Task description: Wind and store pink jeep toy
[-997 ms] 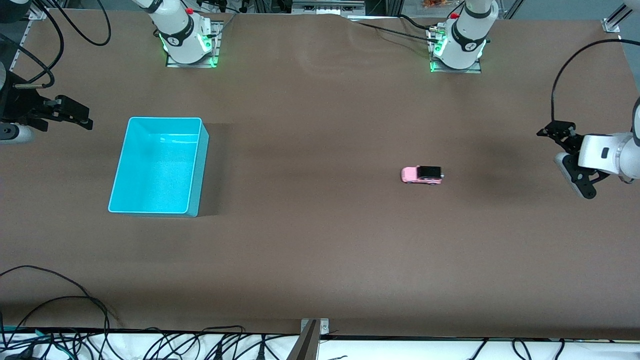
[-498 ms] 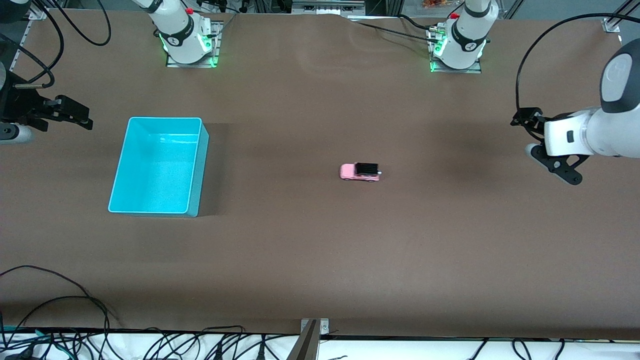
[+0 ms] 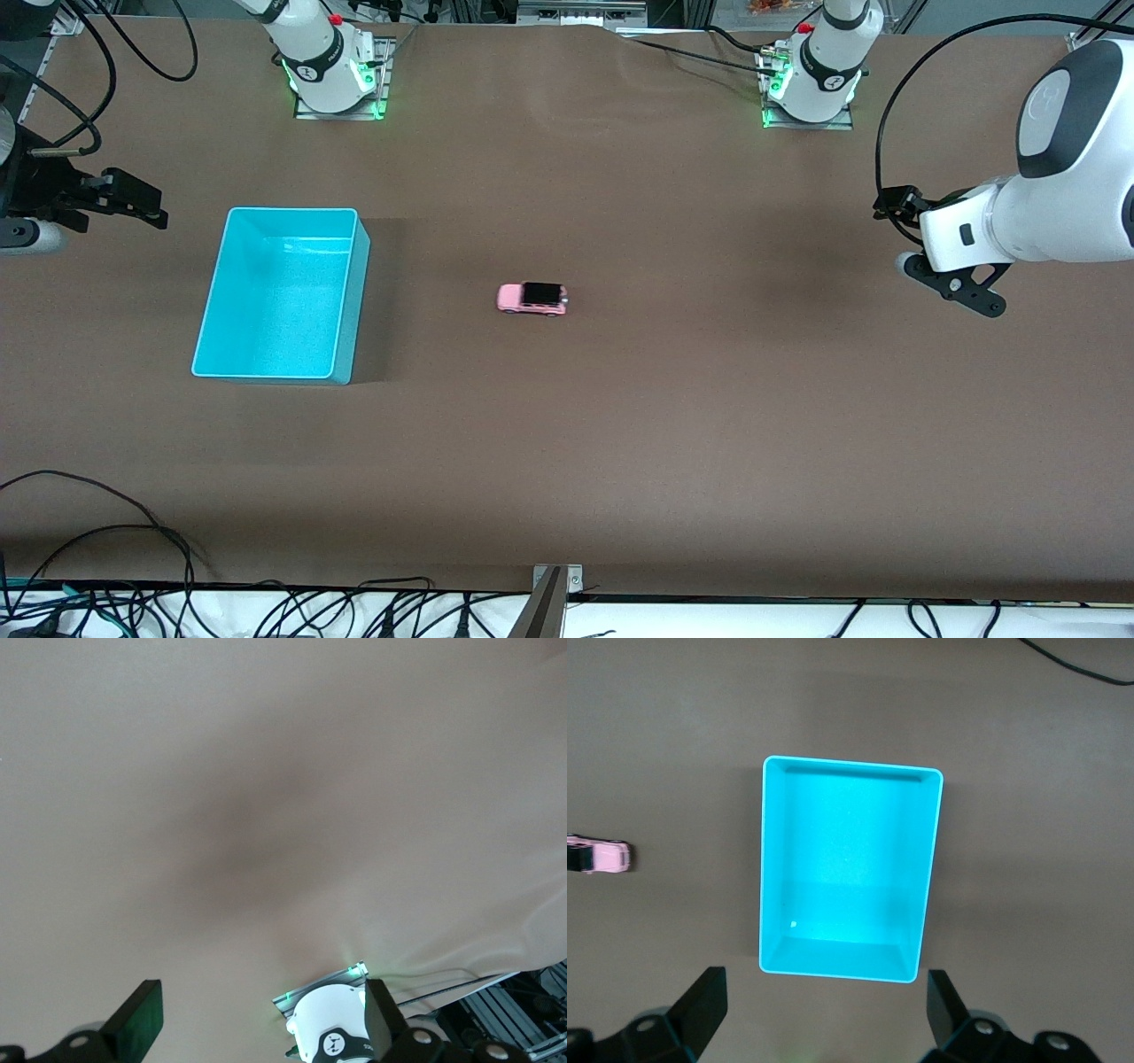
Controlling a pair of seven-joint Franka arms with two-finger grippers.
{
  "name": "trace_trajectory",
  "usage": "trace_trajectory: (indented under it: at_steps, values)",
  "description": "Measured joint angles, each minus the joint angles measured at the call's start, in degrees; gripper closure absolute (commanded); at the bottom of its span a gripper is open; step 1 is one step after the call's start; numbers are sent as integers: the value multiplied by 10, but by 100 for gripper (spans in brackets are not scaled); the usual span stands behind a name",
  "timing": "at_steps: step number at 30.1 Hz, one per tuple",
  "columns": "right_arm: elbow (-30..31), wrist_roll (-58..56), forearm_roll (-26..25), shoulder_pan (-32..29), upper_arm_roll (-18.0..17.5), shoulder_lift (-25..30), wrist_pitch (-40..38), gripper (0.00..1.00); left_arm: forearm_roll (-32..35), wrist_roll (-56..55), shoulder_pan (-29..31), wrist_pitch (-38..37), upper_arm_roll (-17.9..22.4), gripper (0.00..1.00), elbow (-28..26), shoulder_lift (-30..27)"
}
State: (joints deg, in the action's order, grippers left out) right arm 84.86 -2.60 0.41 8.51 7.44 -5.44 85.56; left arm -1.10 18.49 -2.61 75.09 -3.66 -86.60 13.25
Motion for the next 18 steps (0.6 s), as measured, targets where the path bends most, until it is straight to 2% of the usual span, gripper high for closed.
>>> trace_trajectory:
  at_steps: [12,18]
  values:
    - [0,-2,0,7,-6,-3,-37,0,0,-19,-5,1,-2,0,3,-3]
    - [0,-50,0,34,-30,-5,-39,0,0,-19,-5,1,-2,0,6,-3]
